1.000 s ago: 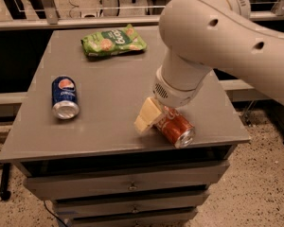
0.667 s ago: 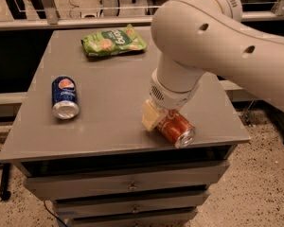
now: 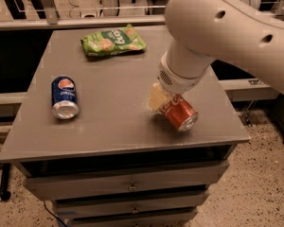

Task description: Place coke can upright

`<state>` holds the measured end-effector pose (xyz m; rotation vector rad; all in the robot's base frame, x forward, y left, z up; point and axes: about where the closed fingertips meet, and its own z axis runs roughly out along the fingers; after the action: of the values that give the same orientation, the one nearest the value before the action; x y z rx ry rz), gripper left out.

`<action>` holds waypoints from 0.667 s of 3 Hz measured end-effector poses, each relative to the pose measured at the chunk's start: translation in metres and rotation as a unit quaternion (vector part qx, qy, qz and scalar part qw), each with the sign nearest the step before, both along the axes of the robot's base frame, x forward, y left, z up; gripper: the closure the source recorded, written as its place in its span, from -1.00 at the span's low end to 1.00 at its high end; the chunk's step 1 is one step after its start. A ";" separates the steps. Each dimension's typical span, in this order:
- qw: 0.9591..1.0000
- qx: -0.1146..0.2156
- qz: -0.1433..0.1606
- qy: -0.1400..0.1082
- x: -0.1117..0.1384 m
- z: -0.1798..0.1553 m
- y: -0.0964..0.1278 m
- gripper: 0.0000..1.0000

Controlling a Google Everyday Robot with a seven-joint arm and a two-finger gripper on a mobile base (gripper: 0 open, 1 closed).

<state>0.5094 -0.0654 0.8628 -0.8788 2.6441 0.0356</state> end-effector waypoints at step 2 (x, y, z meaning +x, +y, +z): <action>0.982 0.136 0.040 -0.128 0.058 0.031 -0.018 1.00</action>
Offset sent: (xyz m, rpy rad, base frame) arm 0.1198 -0.0118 0.1094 0.5944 -0.7053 0.2452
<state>0.5675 -0.0832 0.8935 -0.8328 2.2966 0.2781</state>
